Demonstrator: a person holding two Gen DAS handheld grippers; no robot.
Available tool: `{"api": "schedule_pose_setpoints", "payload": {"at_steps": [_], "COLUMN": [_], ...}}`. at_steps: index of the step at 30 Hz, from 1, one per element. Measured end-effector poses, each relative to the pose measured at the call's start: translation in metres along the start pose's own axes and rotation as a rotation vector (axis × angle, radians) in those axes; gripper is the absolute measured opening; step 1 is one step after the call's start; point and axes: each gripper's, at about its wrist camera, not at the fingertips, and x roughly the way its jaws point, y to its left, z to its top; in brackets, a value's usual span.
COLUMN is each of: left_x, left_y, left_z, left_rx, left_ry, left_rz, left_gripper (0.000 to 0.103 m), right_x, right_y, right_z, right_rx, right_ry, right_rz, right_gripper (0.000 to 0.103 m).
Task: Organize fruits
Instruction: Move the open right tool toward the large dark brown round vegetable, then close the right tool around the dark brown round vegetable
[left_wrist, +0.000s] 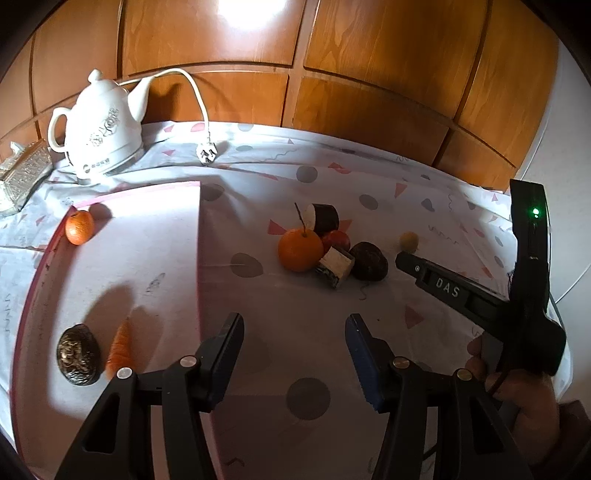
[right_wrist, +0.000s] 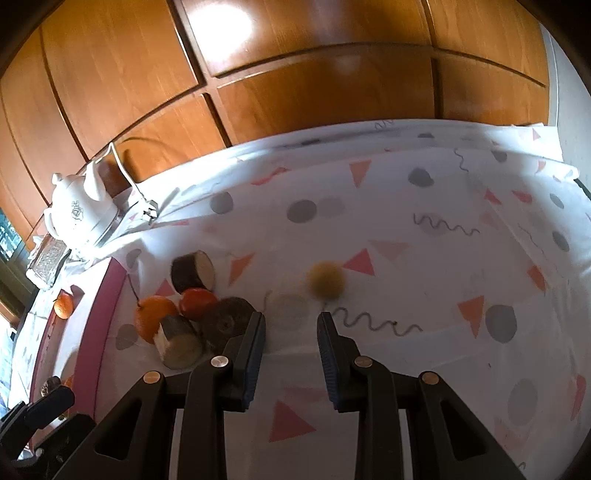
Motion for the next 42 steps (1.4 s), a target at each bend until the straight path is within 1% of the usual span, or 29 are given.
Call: {"api": "schedule_pose_setpoints", "payload": {"at_steps": [1, 3, 7, 9, 13, 16, 19, 23, 25, 26, 30, 35, 42], "left_x": [0.002, 0.006, 0.009, 0.009, 0.011, 0.013, 0.015, 0.020, 0.023, 0.024, 0.028, 0.033, 0.048], "left_y": [-0.001, 0.000, -0.002, -0.003, -0.005, -0.005, -0.005, -0.005, -0.004, -0.003, -0.002, -0.006, -0.016], "left_z": [0.000, 0.001, -0.001, -0.001, -0.001, 0.000, 0.001, 0.002, 0.003, 0.003, 0.005, 0.011, 0.021], "left_rx": [-0.004, -0.017, -0.017, -0.013, -0.007, -0.010, -0.013, -0.028, -0.037, -0.042, -0.056, -0.063, -0.093], "left_ry": [0.004, 0.013, 0.017, 0.017, 0.016, 0.020, 0.024, 0.032, 0.037, 0.039, 0.041, 0.043, 0.064], "left_rz": [-0.003, -0.006, -0.001, -0.001, -0.003, -0.006, -0.005, -0.009, -0.009, -0.008, -0.011, -0.018, -0.047], "left_gripper": [0.058, 0.058, 0.058, 0.058, 0.058, 0.058, 0.058, 0.058, 0.058, 0.058, 0.058, 0.058, 0.058], "right_x": [0.000, -0.001, -0.001, 0.002, 0.012, 0.017, 0.022, 0.024, 0.021, 0.020, 0.014, 0.006, -0.006], "right_y": [-0.001, -0.001, 0.010, 0.016, 0.026, 0.033, 0.038, 0.038, 0.036, 0.035, 0.023, 0.003, -0.022], "right_z": [-0.001, -0.002, -0.004, -0.003, -0.003, -0.002, 0.000, 0.001, 0.000, 0.000, -0.001, -0.003, -0.010], "right_rx": [0.001, -0.003, -0.070, -0.090, -0.131, -0.164, -0.183, -0.187, -0.178, -0.180, -0.146, -0.112, -0.071], "right_ry": [0.004, 0.014, 0.028, 0.030, 0.052, 0.057, 0.065, 0.065, 0.059, 0.055, 0.042, 0.033, 0.006], "right_rz": [0.007, 0.051, 0.146, 0.152, 0.159, 0.152, 0.151, 0.150, 0.152, 0.141, 0.116, 0.064, 0.038], "right_gripper": [0.029, 0.029, 0.029, 0.033, 0.038, 0.041, 0.042, 0.042, 0.040, 0.040, 0.040, 0.040, 0.042]}}
